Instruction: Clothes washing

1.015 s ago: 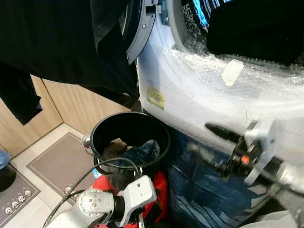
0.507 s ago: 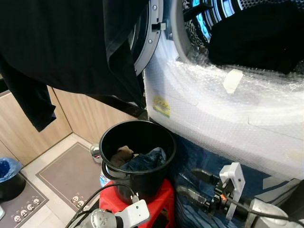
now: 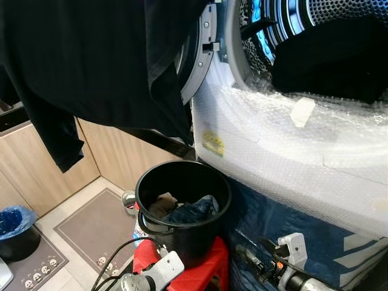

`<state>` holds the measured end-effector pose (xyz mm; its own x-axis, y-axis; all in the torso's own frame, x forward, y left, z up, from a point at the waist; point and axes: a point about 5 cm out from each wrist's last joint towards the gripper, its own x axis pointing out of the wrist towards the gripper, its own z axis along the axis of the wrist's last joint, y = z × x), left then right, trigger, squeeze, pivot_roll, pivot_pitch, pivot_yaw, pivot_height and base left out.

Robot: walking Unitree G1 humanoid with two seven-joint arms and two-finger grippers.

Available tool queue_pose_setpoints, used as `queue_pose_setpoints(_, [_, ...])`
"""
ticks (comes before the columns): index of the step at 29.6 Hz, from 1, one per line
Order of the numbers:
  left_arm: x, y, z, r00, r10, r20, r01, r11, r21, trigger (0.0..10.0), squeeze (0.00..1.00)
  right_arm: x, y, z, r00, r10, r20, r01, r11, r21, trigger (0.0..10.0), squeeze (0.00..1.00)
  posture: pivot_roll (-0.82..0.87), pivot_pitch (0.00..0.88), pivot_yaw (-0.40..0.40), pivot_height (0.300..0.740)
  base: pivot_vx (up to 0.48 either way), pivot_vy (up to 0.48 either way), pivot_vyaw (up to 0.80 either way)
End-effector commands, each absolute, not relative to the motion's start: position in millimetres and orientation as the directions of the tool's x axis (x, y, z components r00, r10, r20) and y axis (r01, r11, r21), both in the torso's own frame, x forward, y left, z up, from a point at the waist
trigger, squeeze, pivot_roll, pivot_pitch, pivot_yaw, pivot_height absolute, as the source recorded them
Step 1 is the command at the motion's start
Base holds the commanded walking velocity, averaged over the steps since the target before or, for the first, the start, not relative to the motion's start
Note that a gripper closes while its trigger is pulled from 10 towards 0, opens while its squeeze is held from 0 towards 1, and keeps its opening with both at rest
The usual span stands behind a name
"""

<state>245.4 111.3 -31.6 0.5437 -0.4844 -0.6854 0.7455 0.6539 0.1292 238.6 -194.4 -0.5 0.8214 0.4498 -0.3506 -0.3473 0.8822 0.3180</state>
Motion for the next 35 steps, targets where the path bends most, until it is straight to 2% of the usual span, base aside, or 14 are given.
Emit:
queue_pose_setpoints(1, [248.0, 119.6, -34.3, 0.588, -0.433, -0.683, 0.694, 0.703, 0.152, 10.0, 0.0, 238.6, -200.4, -8.5, 0.843, 0.383, -0.378, -0.288, 0.914, 0.285, 10.0, 0.0, -0.04, 0.0, 0.052, 0.74, 0.0, 0.0, 0.0])
queue_pose_setpoints(5, [245.0, 127.2, -42.6, 0.648, -0.334, -0.685, 0.586, 0.793, 0.168, 10.0, 0.0, 232.2, -204.4, -27.6, 0.835, 0.279, -0.475, -0.199, 0.957, 0.213, 10.0, 0.0, -0.03, 0.0, 0.036, 0.74, 0.0, 0.0, 0.0])
queue_pose_setpoints(8, [243.6, 130.1, -45.1, 0.663, -0.3, -0.686, 0.551, 0.816, 0.176, 10.0, 0.0, 230.7, -203.2, -32.0, 0.827, 0.267, -0.495, -0.189, 0.961, 0.202, 10.0, 0.0, -0.02, 0.0, 0.031, 0.74, 0.0, 0.0, 0.0])
queue_pose_setpoints(11, [238.7, 138.9, -50.5, 0.699, -0.208, -0.685, 0.457, 0.866, 0.203, 10.0, 0.0, 223.9, -200.0, -42.8, 0.794, 0.242, -0.558, -0.189, 0.97, 0.152, 10.0, 0.0, -0.02, 0.0, 0.018, 0.74, 0.0, 0.0, 0.0])
queue_pose_setpoints(17, [226.8, 150.5, -59.4, 0.722, -0.082, -0.687, 0.334, 0.911, 0.242, 10.0, 0.0, 204.0, -204.2, -62.4, 0.742, 0.096, -0.664, -0.083, 0.995, 0.052, 10.0, 0.0, -0.02, 0.0, 0.014, 0.74, 0.0, 0.0, 0.0])
queue_pose_setpoints(21, [218.6, 155.0, -64.8, 0.707, -0.055, -0.705, 0.287, 0.934, 0.215, 10.0, 0.0, 176.4, -210.7, -78.6, 0.669, -0.019, -0.743, 0.024, 1.0, -0.003, 10.0, 0.0, -0.03, 0.0, 0.023, 0.74, 0.0, 0.0, 0.0])
queue_pose_setpoints(25, [216.4, 155.9, -66.1, 0.706, -0.047, -0.707, 0.289, 0.93, 0.227, 10.0, 0.0, 166.5, -211.3, -83.6, 0.643, -0.044, -0.764, 0.053, 0.999, -0.013, 10.0, 0.0, -0.04, 0.0, 0.033, 0.74, 0.0, 0.0, 0.0])
queue_pose_setpoints(31, [207.9, 161.9, -70.8, 0.688, -0.033, -0.725, 0.283, 0.932, 0.226, 10.0, 0.0, 138.4, -214.9, -95.5, 0.558, -0.118, -0.821, 0.117, 0.991, -0.062, 10.0, 0.0, -0.05, 0.0, 0.049, 0.74, 0.0, 0.0, 0.0])
queue_pose_setpoints(33, [204.0, 163.8, -73.3, 0.666, -0.05, -0.744, 0.256, 0.953, 0.164, 10.0, 0.0, 124.8, -218.3, -99.9, 0.516, -0.163, -0.841, 0.182, 0.98, -0.078, 10.0, 0.0, -0.06, 0.0, 0.055, 0.74, 0.0, 0.0, 0.0])
queue_pose_setpoints(35, [201.5, 165.3, -74.7, 0.658, -0.052, -0.751, 0.214, 0.969, 0.121, 10.0, 0.0, 119.0, -219.3, -101.9, 0.49, -0.178, -0.853, 0.18, 0.979, -0.1, 10.0, 0.0, -0.07, 0.0, 0.059, 0.74, 0.0, 0.0, 0.0])
